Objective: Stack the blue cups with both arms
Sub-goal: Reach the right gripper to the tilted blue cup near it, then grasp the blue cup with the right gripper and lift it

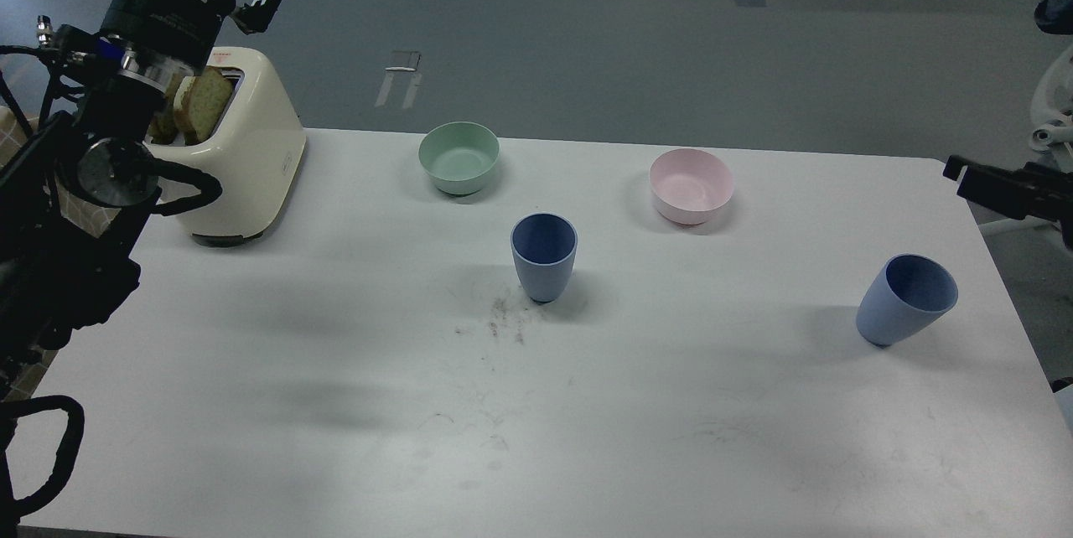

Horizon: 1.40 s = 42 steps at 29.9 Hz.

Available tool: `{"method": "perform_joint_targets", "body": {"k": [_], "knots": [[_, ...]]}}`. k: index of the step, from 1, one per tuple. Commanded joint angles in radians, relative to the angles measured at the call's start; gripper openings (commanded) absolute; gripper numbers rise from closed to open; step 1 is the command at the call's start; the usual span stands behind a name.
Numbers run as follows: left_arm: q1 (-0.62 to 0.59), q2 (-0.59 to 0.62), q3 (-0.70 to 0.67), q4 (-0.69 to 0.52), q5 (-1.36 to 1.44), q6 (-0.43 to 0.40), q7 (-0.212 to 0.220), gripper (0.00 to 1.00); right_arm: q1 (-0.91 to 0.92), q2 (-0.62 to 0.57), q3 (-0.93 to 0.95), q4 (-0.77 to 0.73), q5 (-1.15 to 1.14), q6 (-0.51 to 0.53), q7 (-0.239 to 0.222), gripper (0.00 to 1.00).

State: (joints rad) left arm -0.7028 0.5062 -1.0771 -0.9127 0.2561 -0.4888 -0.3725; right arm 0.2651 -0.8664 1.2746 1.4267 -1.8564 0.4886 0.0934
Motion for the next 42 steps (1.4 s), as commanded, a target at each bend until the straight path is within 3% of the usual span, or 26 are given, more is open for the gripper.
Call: {"method": "perform_joint_targets", "body": {"k": [1,8,11,19,25,33,38,42], "knots": [[-0.001,-0.003,0.002,0.000,0.002,0.000,0.001,0.98,-0.018,0.004,-0.026,-0.015,-0.050,0.000,-0.003,1.00],[-0.004,-0.009,0.003,0.000,0.008,0.009,0.004,0.98,-0.075,0.024,-0.037,-0.023,-0.099,0.000,-0.034,0.90],[-0.006,-0.009,0.003,0.000,0.015,0.009,0.007,0.98,-0.079,0.026,-0.037,-0.034,-0.099,0.000,-0.034,0.89],[-0.017,-0.014,0.002,0.000,0.037,0.023,0.007,0.98,-0.076,0.062,-0.072,-0.078,-0.101,0.000,-0.034,0.72],[-0.012,-0.015,0.002,0.000,0.037,0.019,0.006,0.98,-0.076,0.098,-0.072,-0.098,-0.103,0.000,-0.047,0.66],[-0.010,-0.012,0.002,0.000,0.037,0.019,0.007,0.98,-0.073,0.098,-0.075,-0.106,-0.104,0.000,-0.057,0.16],[-0.014,-0.014,0.002,-0.008,0.037,0.013,0.006,0.98,-0.075,0.098,-0.075,-0.101,-0.103,0.000,-0.057,0.00],[-0.014,-0.014,0.002,-0.009,0.037,0.013,0.004,0.98,-0.076,0.101,-0.070,-0.104,-0.101,0.000,-0.054,0.00]]}}
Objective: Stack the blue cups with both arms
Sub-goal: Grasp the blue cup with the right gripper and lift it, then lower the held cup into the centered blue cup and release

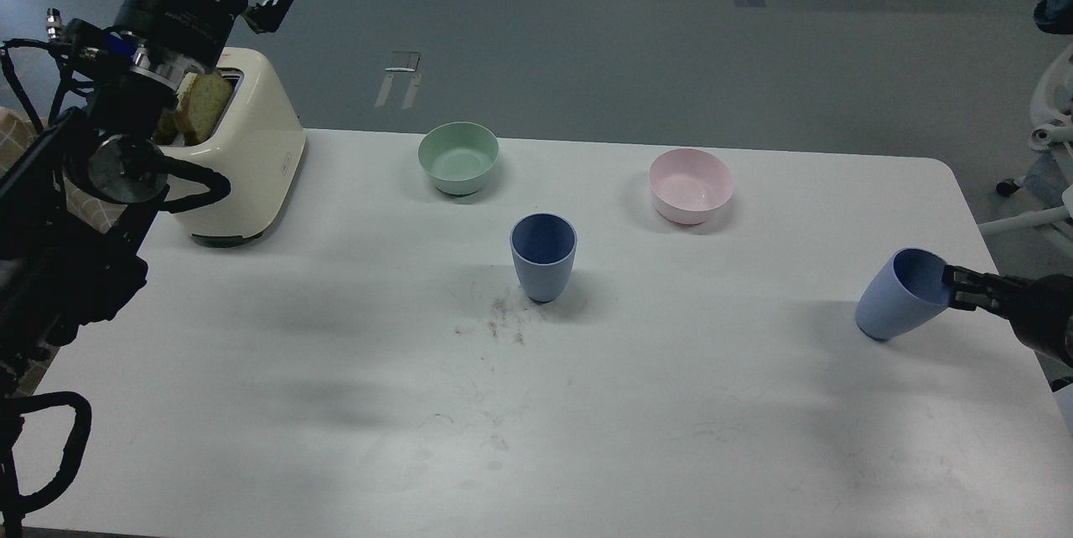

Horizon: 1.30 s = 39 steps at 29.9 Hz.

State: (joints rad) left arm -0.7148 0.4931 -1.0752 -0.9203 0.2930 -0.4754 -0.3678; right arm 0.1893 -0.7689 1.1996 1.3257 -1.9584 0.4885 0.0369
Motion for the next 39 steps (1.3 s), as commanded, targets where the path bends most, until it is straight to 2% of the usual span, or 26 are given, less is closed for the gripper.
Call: {"method": "perform_joint_targets", "body": {"k": [1,6,10,15,21,23,25,26,30,33,39], "knots": [[-0.002,0.002,0.000,-0.002,0.000,-0.002,0.000,0.98,-0.001,0.003,0.009,-0.003,0.003,0.000,0.003,0.00],[-0.002,0.007,0.000,-0.002,0.000,-0.002,0.000,0.98,0.009,0.000,0.050,0.009,0.036,0.000,0.009,0.00],[-0.002,0.007,0.000,-0.003,0.000,-0.002,0.001,0.98,0.013,-0.004,0.176,0.039,0.122,0.000,0.008,0.00],[-0.003,0.005,0.000,-0.005,0.000,-0.002,0.003,0.98,0.091,-0.012,0.189,0.130,0.145,0.000,0.003,0.00],[-0.002,-0.002,0.000,-0.005,0.000,-0.002,0.006,0.98,0.168,0.046,0.164,0.314,0.150,0.000,-0.002,0.00],[-0.002,-0.002,0.001,-0.005,0.000,-0.002,0.004,0.98,0.217,0.121,0.112,0.360,0.150,0.000,-0.023,0.00],[-0.003,0.002,0.000,-0.008,0.000,-0.002,0.006,0.98,0.332,0.175,-0.012,0.362,0.148,0.000,-0.083,0.00],[-0.003,0.005,0.000,-0.009,-0.002,0.000,0.004,0.98,0.360,0.181,-0.053,0.354,0.145,0.000,-0.091,0.00],[-0.005,0.002,-0.002,-0.025,-0.002,0.009,0.006,0.98,0.473,0.252,-0.257,0.314,0.136,0.000,-0.103,0.00],[-0.006,0.001,-0.003,-0.035,-0.002,0.011,0.004,0.98,0.536,0.351,-0.342,0.247,0.122,0.000,-0.124,0.00],[-0.006,0.005,-0.003,-0.037,-0.002,0.009,0.004,0.98,0.627,0.494,-0.465,0.083,0.058,0.000,-0.132,0.00]]}}
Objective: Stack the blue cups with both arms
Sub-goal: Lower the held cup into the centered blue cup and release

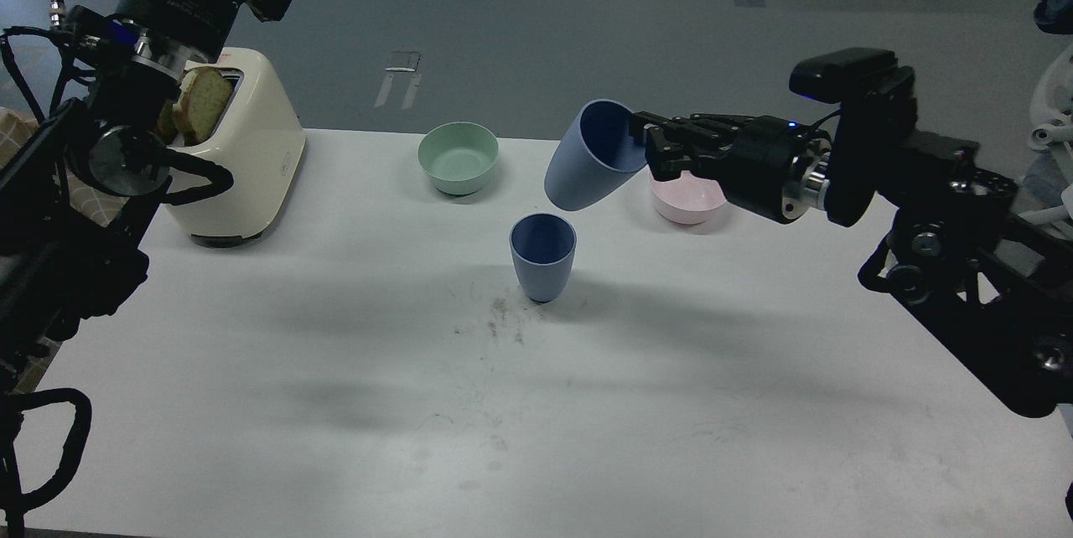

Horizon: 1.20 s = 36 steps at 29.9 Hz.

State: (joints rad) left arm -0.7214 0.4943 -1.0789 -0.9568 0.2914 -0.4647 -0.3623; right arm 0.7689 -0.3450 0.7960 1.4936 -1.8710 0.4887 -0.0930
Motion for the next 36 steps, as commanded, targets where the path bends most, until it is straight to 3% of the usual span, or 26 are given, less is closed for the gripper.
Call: {"method": "perform_joint_targets", "body": {"k": [1,27,32,33,36], "knots": [[0.000,0.006,0.000,0.000,0.000,-0.002,-0.001,0.98,0.052,0.080,-0.069,-0.096,-0.030,0.000,-0.002,0.00],[0.002,0.020,0.002,0.000,-0.001,-0.011,-0.003,0.98,0.073,0.086,-0.152,-0.144,-0.030,0.000,-0.005,0.00],[0.003,0.027,0.001,0.000,-0.001,-0.011,-0.004,0.98,0.069,0.087,-0.152,-0.147,-0.030,0.000,-0.005,0.28],[0.003,0.027,0.000,0.000,-0.001,-0.011,-0.004,0.98,0.069,0.087,-0.152,-0.147,-0.030,0.000,-0.005,0.28],[0.003,0.029,-0.001,0.000,-0.001,-0.011,-0.006,0.98,0.069,0.089,-0.150,-0.147,-0.030,0.000,-0.005,0.41]]}}
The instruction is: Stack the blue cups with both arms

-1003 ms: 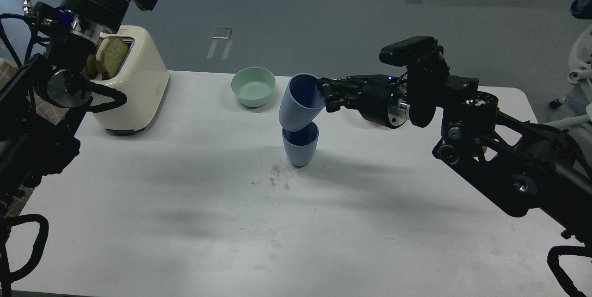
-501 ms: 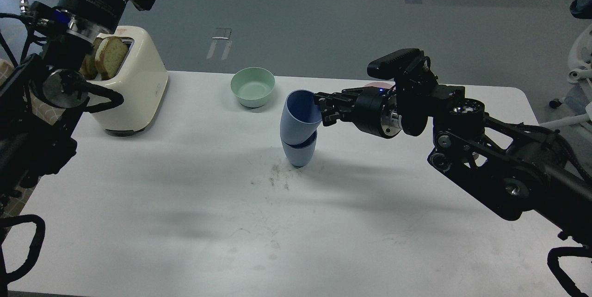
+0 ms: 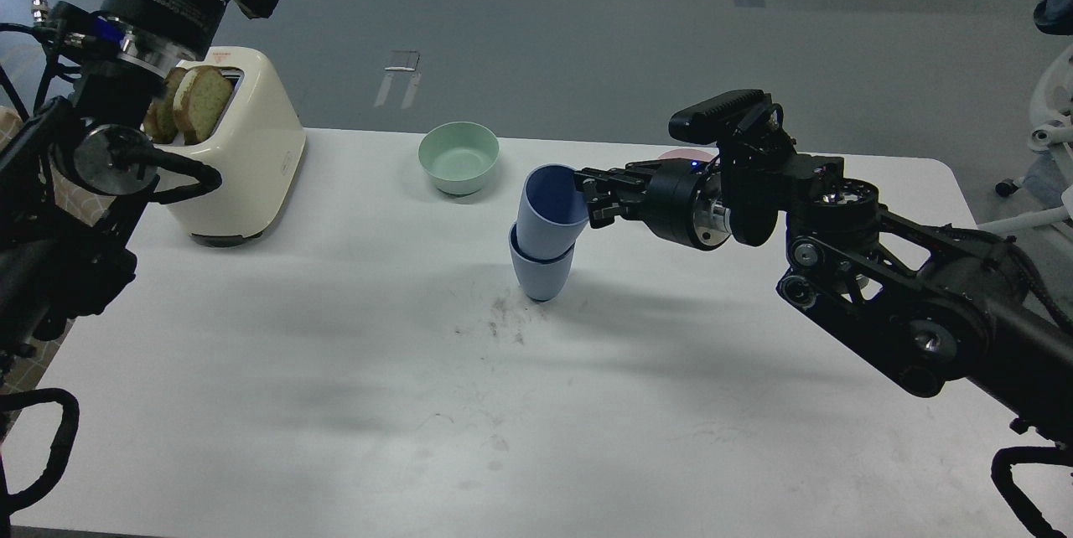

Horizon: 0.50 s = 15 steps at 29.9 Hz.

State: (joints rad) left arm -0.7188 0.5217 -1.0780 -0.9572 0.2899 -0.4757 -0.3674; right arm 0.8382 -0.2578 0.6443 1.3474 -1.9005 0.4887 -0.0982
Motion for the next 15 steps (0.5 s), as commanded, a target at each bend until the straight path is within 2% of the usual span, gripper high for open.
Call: {"method": "perform_joint_targets", "body": {"k": [1,6,8,9,10,11,15], "knots": [[0.001,0.001,-0.002,0.000,0.000,-0.001,0.001,0.98,-0.001,0.002,0.003,-0.001,0.000,0.000,0.000,0.45],[0.007,0.003,-0.005,0.000,0.000,-0.003,-0.002,0.98,0.002,0.000,0.012,0.003,0.003,0.000,0.000,0.54],[0.009,0.003,-0.006,0.000,0.000,-0.003,-0.002,0.98,0.007,0.000,0.043,0.003,0.003,0.000,0.000,0.66],[0.009,0.001,-0.006,0.000,0.000,-0.003,-0.004,0.98,0.009,0.002,0.084,0.003,0.005,0.000,0.000,0.84],[0.009,0.001,-0.006,0.000,0.000,-0.003,-0.002,0.98,0.009,0.006,0.109,0.001,0.005,0.000,0.000,0.95],[0.009,0.000,-0.006,0.000,0.000,-0.003,-0.002,0.98,0.007,0.008,0.135,-0.001,0.005,0.000,0.000,0.99],[0.009,-0.003,-0.002,0.000,0.000,-0.004,0.002,0.98,0.021,0.041,0.355,-0.025,0.020,0.000,0.002,1.00]]}}
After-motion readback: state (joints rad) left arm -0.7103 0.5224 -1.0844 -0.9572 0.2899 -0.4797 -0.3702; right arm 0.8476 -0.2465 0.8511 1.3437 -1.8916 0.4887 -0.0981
